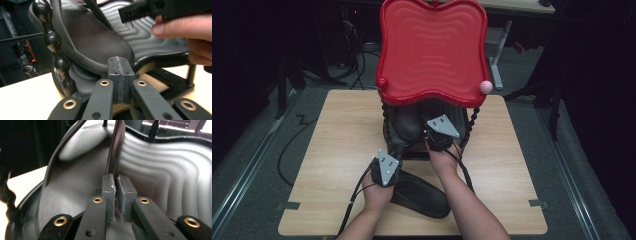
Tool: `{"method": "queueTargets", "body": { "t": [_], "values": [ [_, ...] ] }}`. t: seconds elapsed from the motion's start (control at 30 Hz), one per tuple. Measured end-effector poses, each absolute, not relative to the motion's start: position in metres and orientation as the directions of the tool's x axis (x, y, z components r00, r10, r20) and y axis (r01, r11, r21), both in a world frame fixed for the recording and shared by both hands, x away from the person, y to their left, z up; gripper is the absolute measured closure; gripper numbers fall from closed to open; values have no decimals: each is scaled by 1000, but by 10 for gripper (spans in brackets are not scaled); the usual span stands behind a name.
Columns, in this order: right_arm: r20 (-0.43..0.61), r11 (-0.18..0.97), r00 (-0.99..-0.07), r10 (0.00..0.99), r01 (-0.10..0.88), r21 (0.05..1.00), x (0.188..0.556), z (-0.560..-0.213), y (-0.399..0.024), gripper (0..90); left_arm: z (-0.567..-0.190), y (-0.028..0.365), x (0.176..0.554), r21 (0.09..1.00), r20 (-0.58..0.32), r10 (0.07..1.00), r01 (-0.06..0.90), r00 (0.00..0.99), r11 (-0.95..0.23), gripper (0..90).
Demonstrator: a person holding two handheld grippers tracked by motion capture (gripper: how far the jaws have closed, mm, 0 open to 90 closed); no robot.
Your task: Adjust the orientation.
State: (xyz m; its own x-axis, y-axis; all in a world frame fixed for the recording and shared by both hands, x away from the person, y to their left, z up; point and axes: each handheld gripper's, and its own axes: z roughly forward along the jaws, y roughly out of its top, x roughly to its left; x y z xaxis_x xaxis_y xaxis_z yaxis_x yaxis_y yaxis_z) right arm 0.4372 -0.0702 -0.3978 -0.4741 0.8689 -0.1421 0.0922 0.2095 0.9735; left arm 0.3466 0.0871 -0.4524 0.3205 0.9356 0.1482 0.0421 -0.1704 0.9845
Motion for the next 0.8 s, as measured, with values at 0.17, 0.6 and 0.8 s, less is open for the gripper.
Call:
{"method": "queueTargets", "body": {
  "t": [0.17, 0.6, 0.8],
  "values": [
    [-143, 205, -484, 864, 78, 976, 451, -394, -57, 808, -448, 83, 361, 985, 127, 937, 73, 326, -158, 900],
    [-157, 220, -440, 884, 96, 971, 461, -397, -46, 855, -447, 75, 371, 977, 144, 930, 98, 338, -187, 900],
    [-163, 219, -414, 896, 92, 971, 459, -397, -46, 857, -447, 75, 373, 977, 137, 931, 106, 339, -182, 900]
  ]
}}
